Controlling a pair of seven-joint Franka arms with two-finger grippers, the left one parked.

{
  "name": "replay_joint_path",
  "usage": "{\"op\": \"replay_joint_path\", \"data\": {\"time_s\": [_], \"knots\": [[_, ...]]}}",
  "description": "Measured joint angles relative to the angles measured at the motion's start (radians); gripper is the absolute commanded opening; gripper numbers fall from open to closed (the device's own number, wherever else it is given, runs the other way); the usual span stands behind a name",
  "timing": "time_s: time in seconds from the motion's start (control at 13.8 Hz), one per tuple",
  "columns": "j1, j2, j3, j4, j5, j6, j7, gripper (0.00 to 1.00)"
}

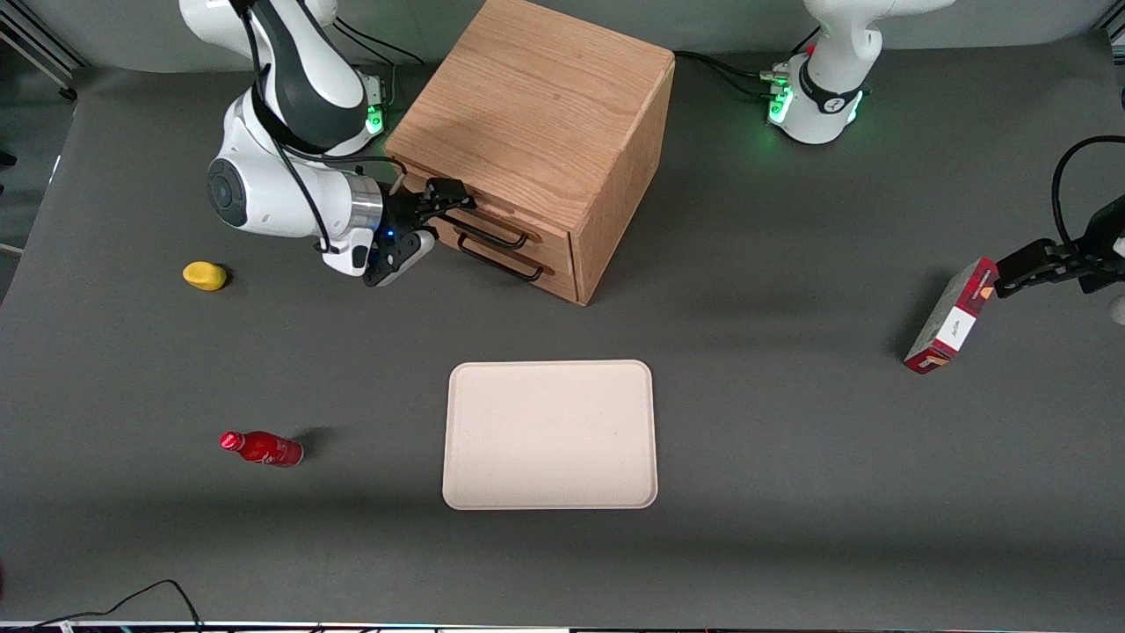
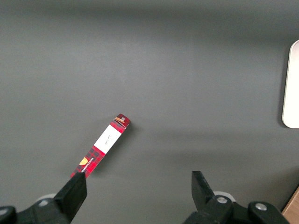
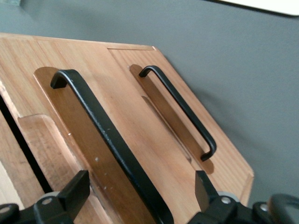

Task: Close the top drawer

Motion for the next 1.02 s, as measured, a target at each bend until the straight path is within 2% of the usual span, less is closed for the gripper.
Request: {"op": "replay_joint_path", "data": {"time_s": [0.22, 0.36, 0.65, 0.87, 1.02], "knots": [[-0.003, 0.005, -0.003, 0.085, -0.091, -0.012, 0.0, 1.0], [-0.006, 0.004, -0.009, 0.176, -0.16, -0.074, 0.007, 1.0], [-0.009, -0.004, -0.011, 0.432, -0.335, -0.305, 0.208, 1.0], [-0.01, -0.05, -0.017, 0.614, -0.494, -0.513, 0.371, 1.0], [-0.01, -0.12, -0.083, 0.654, -0.558, -0.598, 0.44, 1.0]]}}
